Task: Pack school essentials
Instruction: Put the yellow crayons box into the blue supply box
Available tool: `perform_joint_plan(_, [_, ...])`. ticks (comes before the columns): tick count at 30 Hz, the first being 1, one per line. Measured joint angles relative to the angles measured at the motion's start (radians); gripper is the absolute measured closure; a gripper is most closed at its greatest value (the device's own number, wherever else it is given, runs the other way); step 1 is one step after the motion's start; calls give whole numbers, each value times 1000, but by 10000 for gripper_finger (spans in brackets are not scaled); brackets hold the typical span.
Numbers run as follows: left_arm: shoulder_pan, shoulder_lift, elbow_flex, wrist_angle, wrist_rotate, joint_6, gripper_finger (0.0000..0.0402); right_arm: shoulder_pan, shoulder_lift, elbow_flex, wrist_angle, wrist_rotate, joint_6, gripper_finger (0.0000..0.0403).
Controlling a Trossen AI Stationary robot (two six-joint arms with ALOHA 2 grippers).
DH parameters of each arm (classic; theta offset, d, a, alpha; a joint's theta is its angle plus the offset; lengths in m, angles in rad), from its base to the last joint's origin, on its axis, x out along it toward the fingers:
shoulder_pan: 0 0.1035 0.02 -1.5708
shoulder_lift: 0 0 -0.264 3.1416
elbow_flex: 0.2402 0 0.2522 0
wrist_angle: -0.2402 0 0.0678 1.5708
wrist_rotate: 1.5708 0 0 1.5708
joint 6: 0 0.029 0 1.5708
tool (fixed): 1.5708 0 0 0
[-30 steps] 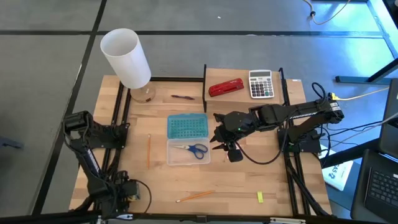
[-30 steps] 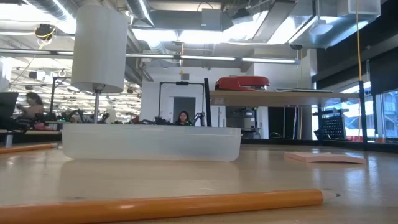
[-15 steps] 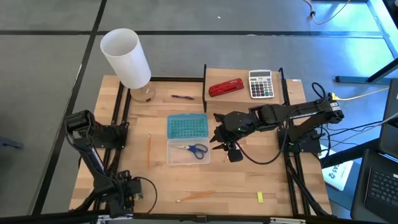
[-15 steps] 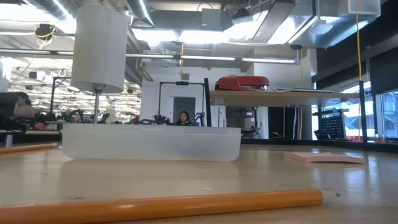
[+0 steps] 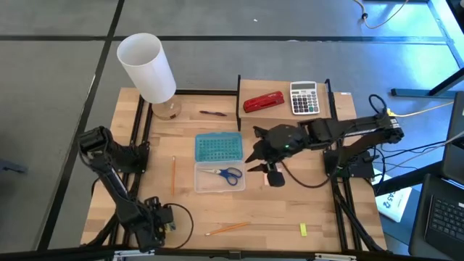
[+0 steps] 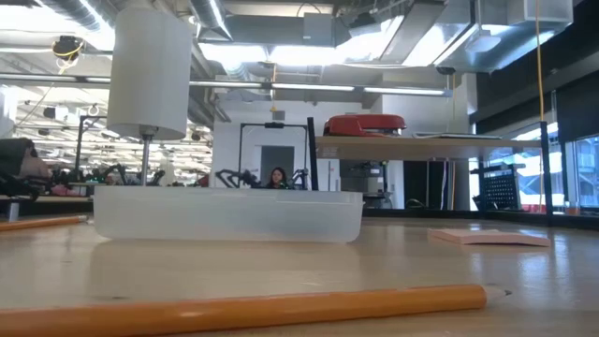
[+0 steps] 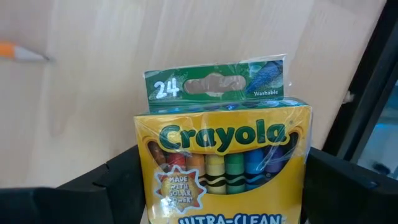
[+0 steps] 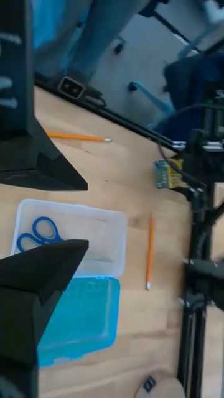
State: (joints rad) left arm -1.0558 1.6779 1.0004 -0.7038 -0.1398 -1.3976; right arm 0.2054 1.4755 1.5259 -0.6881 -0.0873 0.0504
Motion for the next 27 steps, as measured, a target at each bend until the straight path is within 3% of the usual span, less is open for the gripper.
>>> perform_joint_plan(8, [89, -2, 57, -53, 22, 156, 77, 2, -99, 1, -143, 171, 124, 264])
perform_joint_plan(13, [149, -2, 90, -68, 22, 240, 79, 2, -129, 1, -262, 182, 152, 264])
perform_joint_plan(27, [305, -42, 102, -75, 30, 358, 77, 2, -162, 1, -325, -126, 71, 264])
